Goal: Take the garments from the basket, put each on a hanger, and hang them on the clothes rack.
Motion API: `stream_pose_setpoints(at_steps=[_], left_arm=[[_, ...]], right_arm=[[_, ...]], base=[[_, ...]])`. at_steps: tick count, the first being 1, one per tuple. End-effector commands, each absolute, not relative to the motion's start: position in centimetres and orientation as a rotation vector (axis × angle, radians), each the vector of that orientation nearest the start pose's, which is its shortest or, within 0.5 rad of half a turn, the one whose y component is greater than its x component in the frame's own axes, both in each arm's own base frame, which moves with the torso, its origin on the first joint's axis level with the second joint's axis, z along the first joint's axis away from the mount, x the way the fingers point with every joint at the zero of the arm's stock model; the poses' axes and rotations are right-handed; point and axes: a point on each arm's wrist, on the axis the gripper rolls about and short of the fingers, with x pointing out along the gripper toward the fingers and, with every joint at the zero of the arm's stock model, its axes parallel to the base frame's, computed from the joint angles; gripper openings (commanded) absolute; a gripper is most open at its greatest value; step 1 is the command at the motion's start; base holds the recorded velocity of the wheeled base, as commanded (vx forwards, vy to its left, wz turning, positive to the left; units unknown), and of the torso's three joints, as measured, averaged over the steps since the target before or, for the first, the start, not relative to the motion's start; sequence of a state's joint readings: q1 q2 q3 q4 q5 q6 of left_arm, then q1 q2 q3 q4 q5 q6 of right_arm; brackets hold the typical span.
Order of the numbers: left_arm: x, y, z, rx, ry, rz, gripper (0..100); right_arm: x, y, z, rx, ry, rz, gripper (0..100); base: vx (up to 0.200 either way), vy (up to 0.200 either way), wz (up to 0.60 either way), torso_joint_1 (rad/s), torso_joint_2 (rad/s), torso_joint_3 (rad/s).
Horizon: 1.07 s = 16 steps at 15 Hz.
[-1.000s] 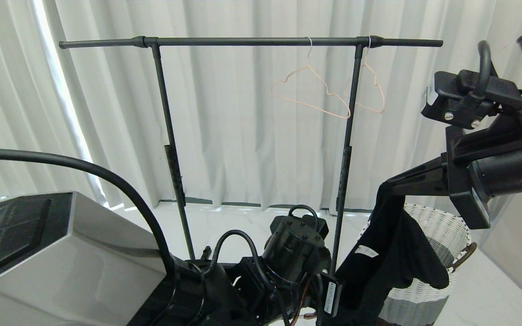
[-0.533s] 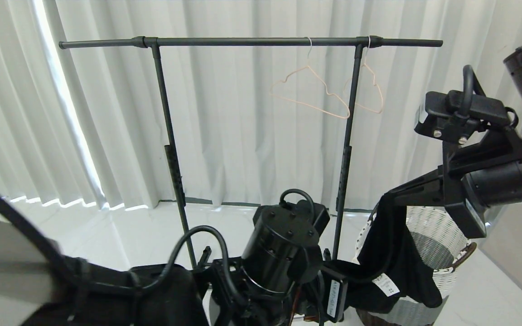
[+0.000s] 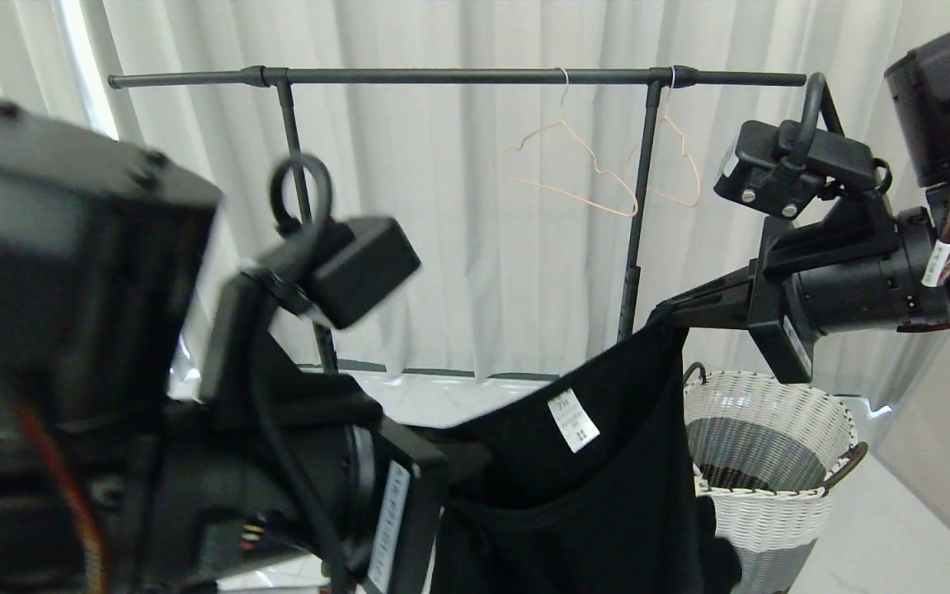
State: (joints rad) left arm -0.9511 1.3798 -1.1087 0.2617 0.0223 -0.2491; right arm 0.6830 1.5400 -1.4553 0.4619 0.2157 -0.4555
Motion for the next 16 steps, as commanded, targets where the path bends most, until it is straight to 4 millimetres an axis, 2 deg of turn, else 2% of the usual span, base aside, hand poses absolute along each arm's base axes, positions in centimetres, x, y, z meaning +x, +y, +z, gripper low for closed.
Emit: stream_pose_setpoints(at_steps=[1, 4, 6, 8, 10, 13, 16], left_arm=[[12.3, -15.3, 31.3, 0.046, 0.424, -0.831, 0], [14.8, -16.0, 30.8, 0.301, 0.355, -0.764, 0], [15.6, -16.6, 31.9, 0.335, 0.302, -0.752, 0], [16.1, -17.0, 33.4, 0.317, 0.257, -0.751, 0], [15.9, -17.0, 34.4, 0.309, 0.238, -0.753, 0], [14.2, -16.7, 34.2, 0.32, 0.232, -0.801, 0], [14.5, -16.7, 33.5, 0.424, 0.215, -0.807, 0]], right_arm=[[19.0, 16.0, 31.6, -0.538, 0.31, 0.982, 0], [17.6, 14.2, 32.0, -0.53, 0.293, 0.952, 0], [16.7, 13.2, 32.7, -0.524, 0.262, 0.938, 0], [16.9, 13.3, 34.3, -0.513, 0.205, 0.925, 0], [17.7, 14.0, 35.7, -0.505, 0.163, 0.917, 0], [17.9, 14.0, 36.4, -0.503, 0.16, 0.913, 0], [16.9, 12.5, 36.5, -0.505, 0.195, 0.892, 0]], base=[[0.0, 0.0, 0.0, 0.0, 0.0, 0.0], [0.0, 0.0, 0.0, 0.0, 0.0, 0.0], [0.0, 0.0, 0.0, 0.0, 0.0, 0.0], [0.0, 0.0, 0.0, 0.0, 0.0, 0.0], [0.0, 0.0, 0.0, 0.0, 0.0, 0.0], [0.0, 0.0, 0.0, 0.0, 0.0, 0.0], [0.0, 0.0, 0.0, 0.0, 0.0, 0.0]])
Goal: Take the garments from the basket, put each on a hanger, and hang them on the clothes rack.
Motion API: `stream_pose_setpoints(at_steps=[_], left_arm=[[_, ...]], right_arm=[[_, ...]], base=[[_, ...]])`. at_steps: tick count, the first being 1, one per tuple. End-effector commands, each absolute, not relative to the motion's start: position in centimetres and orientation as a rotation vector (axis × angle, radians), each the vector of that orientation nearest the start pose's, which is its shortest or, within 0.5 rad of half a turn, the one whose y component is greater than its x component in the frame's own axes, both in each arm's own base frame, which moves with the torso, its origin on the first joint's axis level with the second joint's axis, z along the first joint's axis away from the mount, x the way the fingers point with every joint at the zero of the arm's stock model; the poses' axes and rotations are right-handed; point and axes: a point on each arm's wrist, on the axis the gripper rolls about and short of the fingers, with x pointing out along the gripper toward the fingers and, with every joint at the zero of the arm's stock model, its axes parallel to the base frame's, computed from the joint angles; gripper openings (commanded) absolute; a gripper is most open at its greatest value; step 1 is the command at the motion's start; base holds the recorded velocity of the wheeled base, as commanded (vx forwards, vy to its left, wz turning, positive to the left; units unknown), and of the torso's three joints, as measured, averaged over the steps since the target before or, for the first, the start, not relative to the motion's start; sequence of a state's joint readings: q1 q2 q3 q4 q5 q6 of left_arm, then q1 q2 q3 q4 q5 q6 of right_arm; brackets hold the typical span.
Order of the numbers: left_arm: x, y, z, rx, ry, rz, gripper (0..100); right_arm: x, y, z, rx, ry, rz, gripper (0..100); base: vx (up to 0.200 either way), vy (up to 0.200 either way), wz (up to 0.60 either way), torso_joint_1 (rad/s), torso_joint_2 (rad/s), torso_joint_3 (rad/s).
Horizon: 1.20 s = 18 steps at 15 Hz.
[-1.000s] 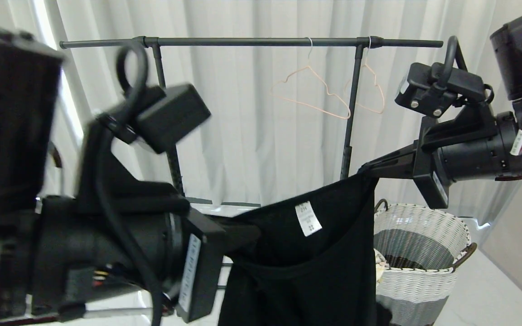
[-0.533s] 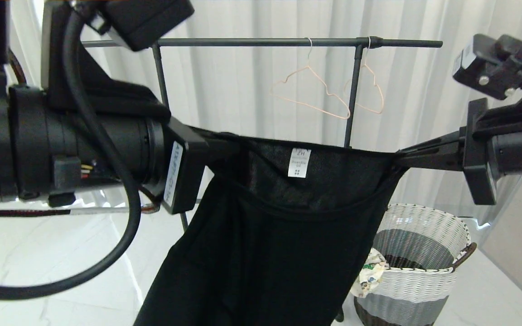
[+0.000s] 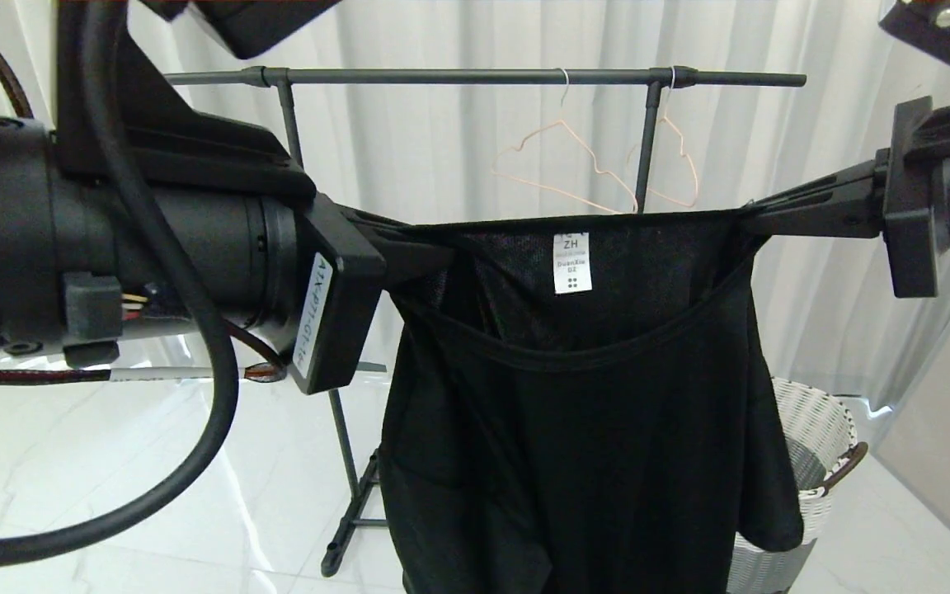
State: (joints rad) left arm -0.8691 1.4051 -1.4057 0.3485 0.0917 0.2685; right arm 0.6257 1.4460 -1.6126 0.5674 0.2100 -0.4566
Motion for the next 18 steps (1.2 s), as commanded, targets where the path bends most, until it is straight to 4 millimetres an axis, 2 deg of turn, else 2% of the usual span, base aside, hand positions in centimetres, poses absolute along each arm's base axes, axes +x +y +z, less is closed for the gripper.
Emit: stream_pose_setpoints(at_steps=[1, 2, 3, 5, 7, 11, 13, 15, 17, 18], left_arm=[[16.0, -17.1, 33.0, 0.478, 0.209, -0.778, 0], [16.9, -17.5, 32.9, 0.496, 0.191, -0.767, 0], [18.1, -18.5, 32.8, 0.503, 0.149, -0.76, 0], [19.6, -20.3, 33.0, 0.475, 0.088, -0.799, 0], [20.3, -21.9, 33.1, 0.456, 0.047, -0.85, 0], [19.8, -21.8, 33.7, 0.442, 0.031, -0.852, 0], [17.6, -20.8, 34.3, 0.381, 0.094, -0.884, 0], [13.7, -18.5, 34.7, 0.325, 0.264, -0.944, 0], [10.7, -16.0, 34.3, 0.344, 0.431, -0.974, 0], [9.8, -15.6, 34.0, 0.331, 0.485, -0.99, 0]], right_arm=[[15.6, 11.0, 36.5, -0.509, 0.249, 0.876, 0], [14.6, 10.0, 36.5, -0.51, 0.283, 0.871, 0], [12.7, 8.7, 36.5, -0.51, 0.321, 0.888, 0], [10.5, 7.7, 36.2, -0.502, 0.371, 0.978, 0], [9.7, 8.0, 35.5, -0.513, 0.396, 1.045, 0], [9.6, 8.3, 35.4, -0.52, 0.393, 1.063, 0], [10.9, 8.9, 35.7, -0.507, 0.358, 1.037, 0], [12.9, 10.2, 36.2, -0.496, 0.288, 1.015, 0], [14.4, 11.3, 36.8, -0.495, 0.27, 1.012, 0], [15.0, 11.8, 37.0, -0.494, 0.264, 1.014, 0]], base=[[0.0, 0.0, 0.0, 0.0, 0.0, 0.0], [0.0, 0.0, 0.0, 0.0, 0.0, 0.0], [0.0, 0.0, 0.0, 0.0, 0.0, 0.0], [0.0, 0.0, 0.0, 0.0, 0.0, 0.0], [0.0, 0.0, 0.0, 0.0, 0.0, 0.0], [0.0, 0.0, 0.0, 0.0, 0.0, 0.0], [0.0, 0.0, 0.0, 0.0, 0.0, 0.0], [0.0, 0.0, 0.0, 0.0, 0.0, 0.0], [0.0, 0.0, 0.0, 0.0, 0.0, 0.0], [0.0, 0.0, 0.0, 0.0, 0.0, 0.0]])
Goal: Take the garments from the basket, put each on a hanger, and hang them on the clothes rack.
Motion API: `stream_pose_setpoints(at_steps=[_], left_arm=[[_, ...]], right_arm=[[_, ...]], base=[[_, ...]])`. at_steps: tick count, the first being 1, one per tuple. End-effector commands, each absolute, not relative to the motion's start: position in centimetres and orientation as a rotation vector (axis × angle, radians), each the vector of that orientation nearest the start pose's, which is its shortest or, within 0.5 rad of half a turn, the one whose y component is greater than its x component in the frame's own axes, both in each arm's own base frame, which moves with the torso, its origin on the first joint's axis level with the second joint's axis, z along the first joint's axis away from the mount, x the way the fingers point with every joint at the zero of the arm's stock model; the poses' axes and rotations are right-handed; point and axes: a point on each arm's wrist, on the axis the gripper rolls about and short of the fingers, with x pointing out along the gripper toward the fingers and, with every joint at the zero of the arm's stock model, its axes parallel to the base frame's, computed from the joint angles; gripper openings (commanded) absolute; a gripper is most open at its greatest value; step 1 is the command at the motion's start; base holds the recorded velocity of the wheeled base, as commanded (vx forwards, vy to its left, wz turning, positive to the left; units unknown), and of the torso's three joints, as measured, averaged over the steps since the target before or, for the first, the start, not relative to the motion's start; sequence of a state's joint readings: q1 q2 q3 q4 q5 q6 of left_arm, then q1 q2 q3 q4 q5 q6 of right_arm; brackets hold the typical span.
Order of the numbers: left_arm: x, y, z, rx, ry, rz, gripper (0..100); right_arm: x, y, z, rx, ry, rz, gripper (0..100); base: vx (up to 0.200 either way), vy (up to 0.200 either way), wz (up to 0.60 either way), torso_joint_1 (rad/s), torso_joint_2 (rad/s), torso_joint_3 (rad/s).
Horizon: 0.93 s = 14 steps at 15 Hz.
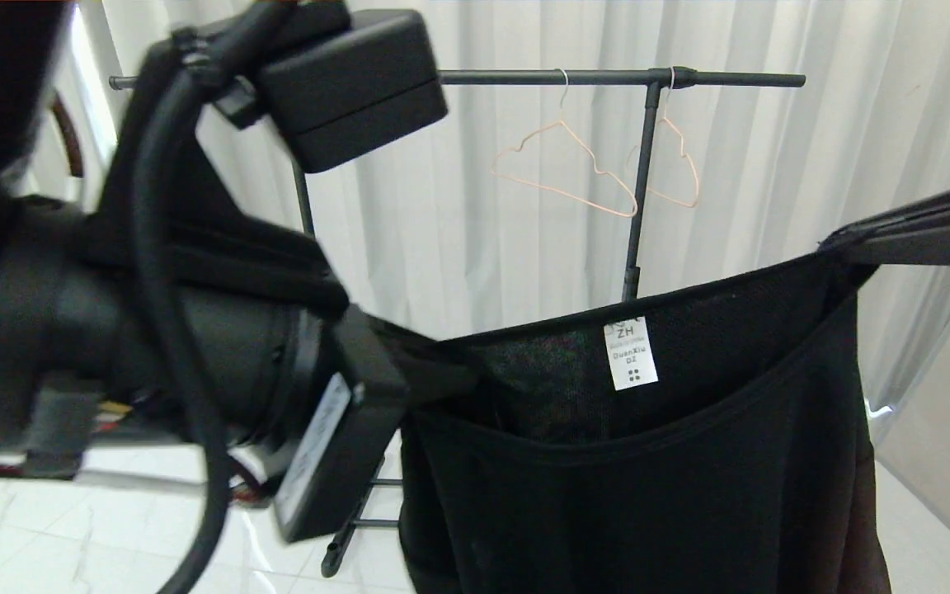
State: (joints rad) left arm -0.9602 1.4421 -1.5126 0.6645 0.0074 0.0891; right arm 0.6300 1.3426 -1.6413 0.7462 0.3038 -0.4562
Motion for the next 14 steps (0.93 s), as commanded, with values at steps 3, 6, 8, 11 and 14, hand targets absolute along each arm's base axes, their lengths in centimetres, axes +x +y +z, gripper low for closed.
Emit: stream_pose_setpoints(at_steps=[3, 6, 8, 11, 14], left_arm=[[8.3, -16.6, 34.2, 0.246, 0.528, -1.047, 0], [8.1, -16.8, 34.2, 0.253, 0.529, -1.061, 0], [8.1, -16.8, 34.2, 0.252, 0.528, -1.061, 0], [8.7, -17.0, 34.0, 0.276, 0.524, -1.001, 0], [12.6, -17.3, 34.5, 0.327, 0.43, -0.777, 0]], right_arm=[[16.5, 13.1, 37.4, -0.491, 0.229, 1.018, 0], [16.8, 13.3, 37.5, -0.492, 0.225, 1.018, 0], [16.7, 13.3, 37.5, -0.491, 0.224, 1.017, 0], [16.1, 12.8, 37.6, -0.491, 0.223, 1.014, 0], [14.6, 11.1, 37.4, -0.494, 0.274, 0.993, 0]], base=[[0.0, 0.0, 0.0, 0.0, 0.0, 0.0], [0.0, 0.0, 0.0, 0.0, 0.0, 0.0], [0.0, 0.0, 0.0, 0.0, 0.0, 0.0], [0.0, 0.0, 0.0, 0.0, 0.0, 0.0], [0.0, 0.0, 0.0, 0.0, 0.0, 0.0]])
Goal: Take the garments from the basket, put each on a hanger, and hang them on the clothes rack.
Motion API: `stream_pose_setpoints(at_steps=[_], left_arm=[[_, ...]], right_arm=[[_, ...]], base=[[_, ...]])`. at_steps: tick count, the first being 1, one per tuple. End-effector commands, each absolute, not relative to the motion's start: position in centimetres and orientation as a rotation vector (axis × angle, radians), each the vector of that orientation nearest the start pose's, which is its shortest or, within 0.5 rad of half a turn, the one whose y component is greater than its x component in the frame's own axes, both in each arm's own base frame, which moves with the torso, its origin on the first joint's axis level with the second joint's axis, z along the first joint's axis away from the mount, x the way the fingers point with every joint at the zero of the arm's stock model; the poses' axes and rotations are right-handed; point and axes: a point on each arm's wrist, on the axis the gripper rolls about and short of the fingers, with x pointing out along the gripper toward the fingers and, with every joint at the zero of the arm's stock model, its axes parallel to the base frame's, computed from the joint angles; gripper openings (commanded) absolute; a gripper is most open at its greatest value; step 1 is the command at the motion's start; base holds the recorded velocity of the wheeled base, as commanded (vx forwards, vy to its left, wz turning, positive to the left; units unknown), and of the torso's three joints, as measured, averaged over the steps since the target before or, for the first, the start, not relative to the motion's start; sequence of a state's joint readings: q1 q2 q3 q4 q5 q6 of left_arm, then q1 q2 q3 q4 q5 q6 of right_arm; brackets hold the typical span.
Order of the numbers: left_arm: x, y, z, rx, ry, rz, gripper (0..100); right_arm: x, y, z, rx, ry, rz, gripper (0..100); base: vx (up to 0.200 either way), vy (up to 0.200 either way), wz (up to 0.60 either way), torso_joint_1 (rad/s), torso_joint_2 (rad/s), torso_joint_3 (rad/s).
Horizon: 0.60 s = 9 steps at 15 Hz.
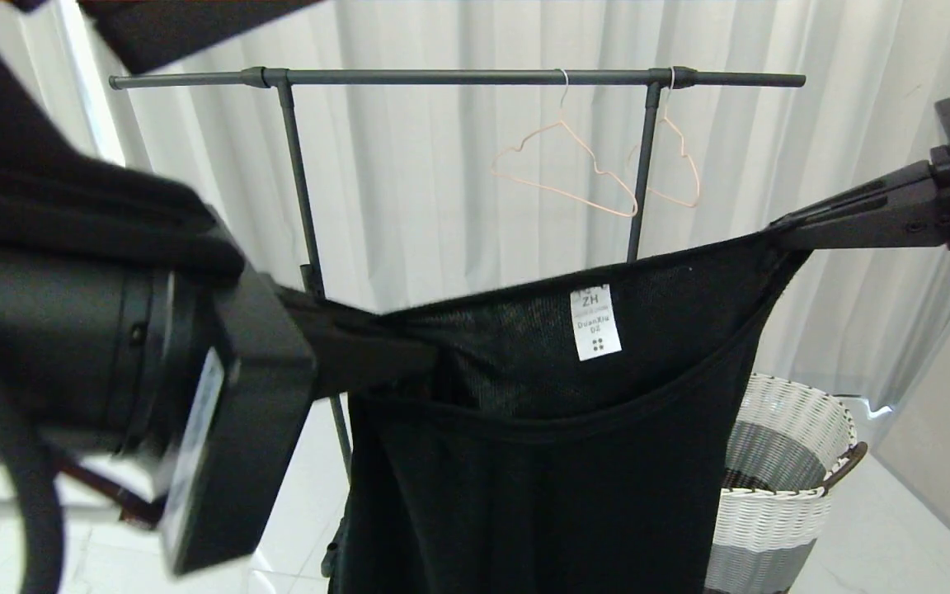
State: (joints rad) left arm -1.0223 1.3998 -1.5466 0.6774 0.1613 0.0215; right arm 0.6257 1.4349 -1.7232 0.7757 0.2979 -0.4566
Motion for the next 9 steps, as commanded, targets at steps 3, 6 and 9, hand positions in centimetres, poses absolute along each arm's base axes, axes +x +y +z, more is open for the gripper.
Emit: stream_pose_setpoints(at_steps=[3, 6, 9], left_arm=[[15.0, -18.0, 36.6, 0.233, 0.295, -0.72, 0], [14.7, -18.3, 35.9, 0.247, 0.315, -0.733, 0], [14.6, -18.5, 35.8, 0.255, 0.32, -0.744, 0]], right_arm=[[13.1, 9.8, 36.6, -0.492, 0.323, 0.942, 0], [12.9, 9.6, 36.7, -0.442, 0.338, 0.93, 0], [12.7, 9.5, 36.8, -0.434, 0.335, 0.927, 0]], base=[[0.0, 0.0, 0.0, 0.0, 0.0, 0.0], [0.0, 0.0, 0.0, 0.0, 0.0, 0.0], [0.0, 0.0, 0.0, 0.0, 0.0, 0.0]])
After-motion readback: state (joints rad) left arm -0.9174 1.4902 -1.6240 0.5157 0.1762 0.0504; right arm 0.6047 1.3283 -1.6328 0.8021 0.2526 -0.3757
